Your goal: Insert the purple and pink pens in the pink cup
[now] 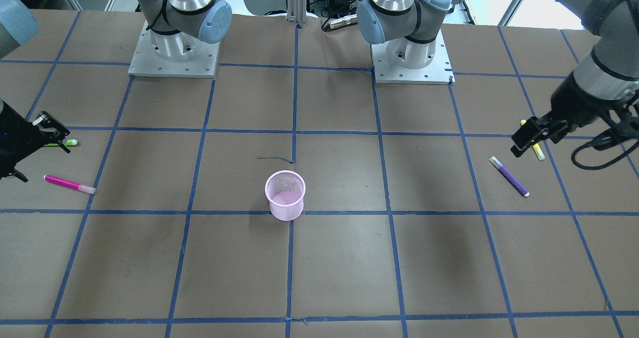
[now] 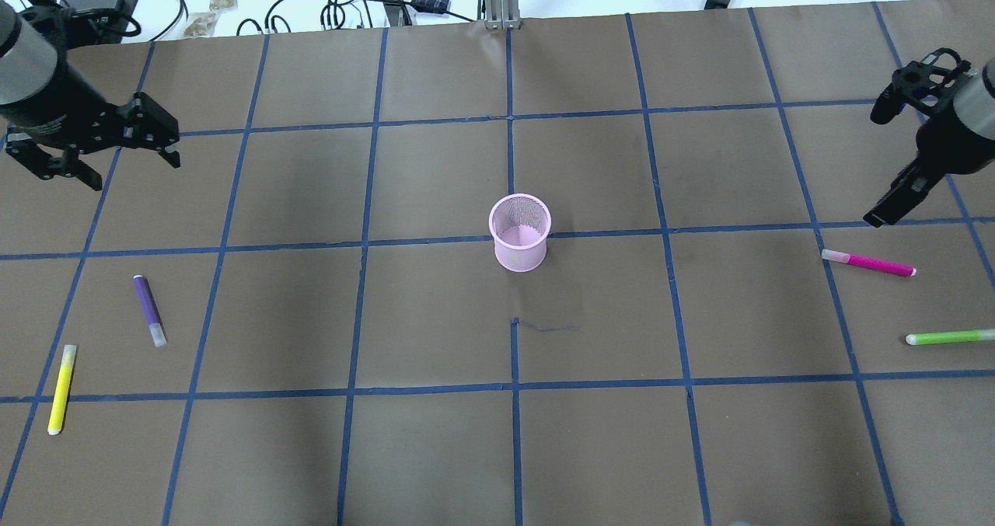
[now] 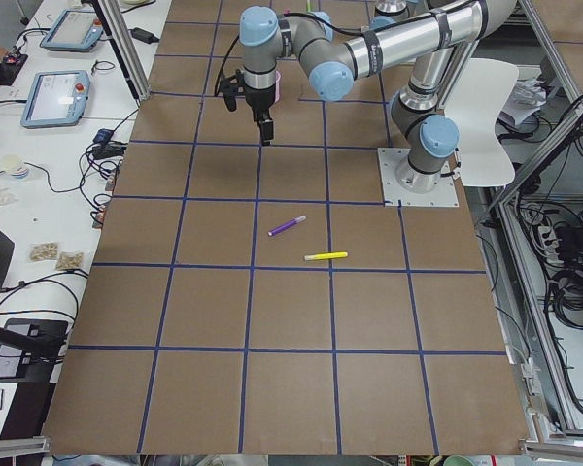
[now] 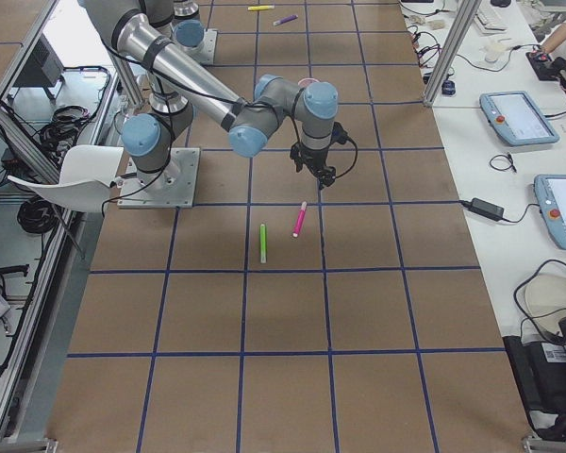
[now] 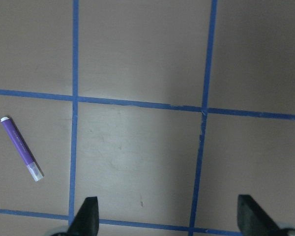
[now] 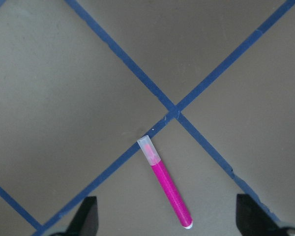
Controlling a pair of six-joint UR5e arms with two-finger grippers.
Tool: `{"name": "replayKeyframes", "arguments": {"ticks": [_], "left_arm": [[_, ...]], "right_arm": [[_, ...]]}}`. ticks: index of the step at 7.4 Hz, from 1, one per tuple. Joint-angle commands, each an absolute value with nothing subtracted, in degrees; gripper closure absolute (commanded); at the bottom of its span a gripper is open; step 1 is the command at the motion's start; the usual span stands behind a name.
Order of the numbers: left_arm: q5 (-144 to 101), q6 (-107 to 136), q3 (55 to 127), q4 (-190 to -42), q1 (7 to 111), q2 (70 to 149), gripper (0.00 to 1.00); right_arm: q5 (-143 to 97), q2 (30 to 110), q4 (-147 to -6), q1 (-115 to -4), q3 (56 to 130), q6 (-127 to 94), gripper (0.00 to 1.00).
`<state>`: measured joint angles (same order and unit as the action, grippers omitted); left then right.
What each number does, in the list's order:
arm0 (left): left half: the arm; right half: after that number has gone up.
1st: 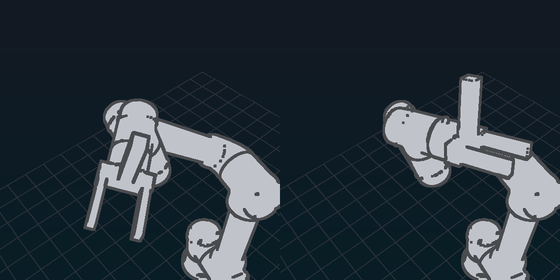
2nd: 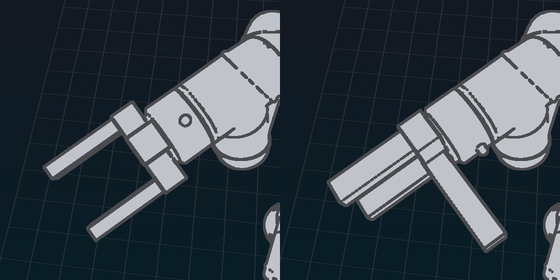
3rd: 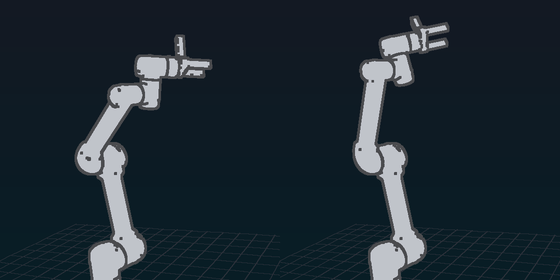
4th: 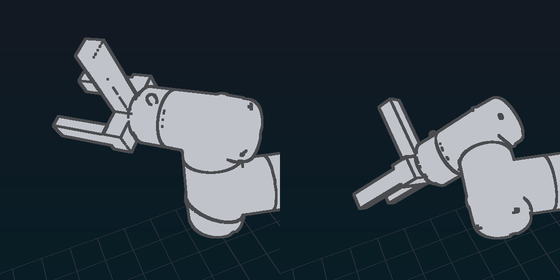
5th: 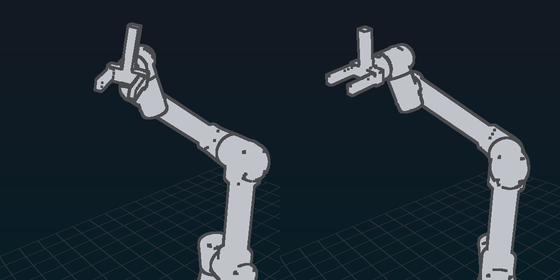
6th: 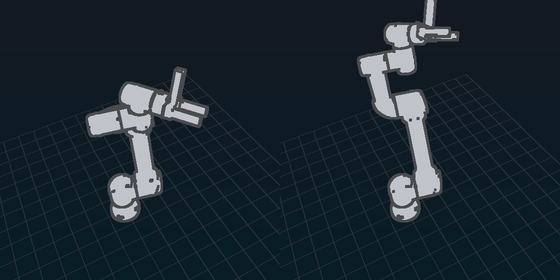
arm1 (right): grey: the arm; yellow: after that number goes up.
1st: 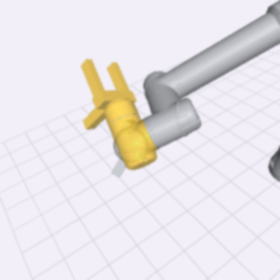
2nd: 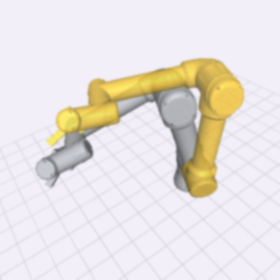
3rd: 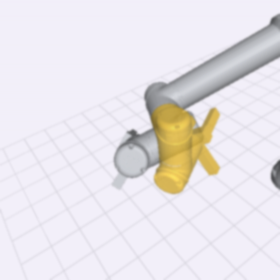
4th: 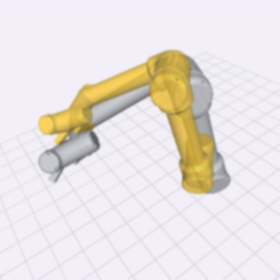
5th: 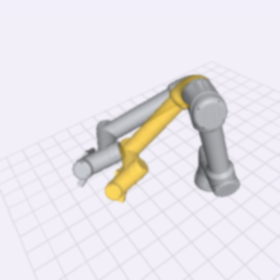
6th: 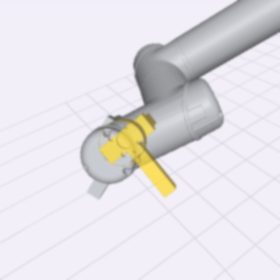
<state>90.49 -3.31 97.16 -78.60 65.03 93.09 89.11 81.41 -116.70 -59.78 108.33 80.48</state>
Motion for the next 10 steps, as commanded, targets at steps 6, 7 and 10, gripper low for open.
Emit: {"name": "replayKeyframes", "arguments": {"ticks": [6,7,10], "left_arm": [[90.7,-3.78,101.87,-68.92,52.3,104.66,0.0],[90.88,-5.43,102.21,-66.73,52.29,105.9,0.0],[90.79,-5.45,105.54,-62.69,52.21,108.1,0.0]], "right_arm": [[79.63,68.56,-121.82,-47.2,109.07,124.44,0.01],[79.54,68.47,-122.16,-47.11,109.68,124.98,0.04],[79.63,68.38,-129.87,-46.32,113.54,125.07,0.33]]}}
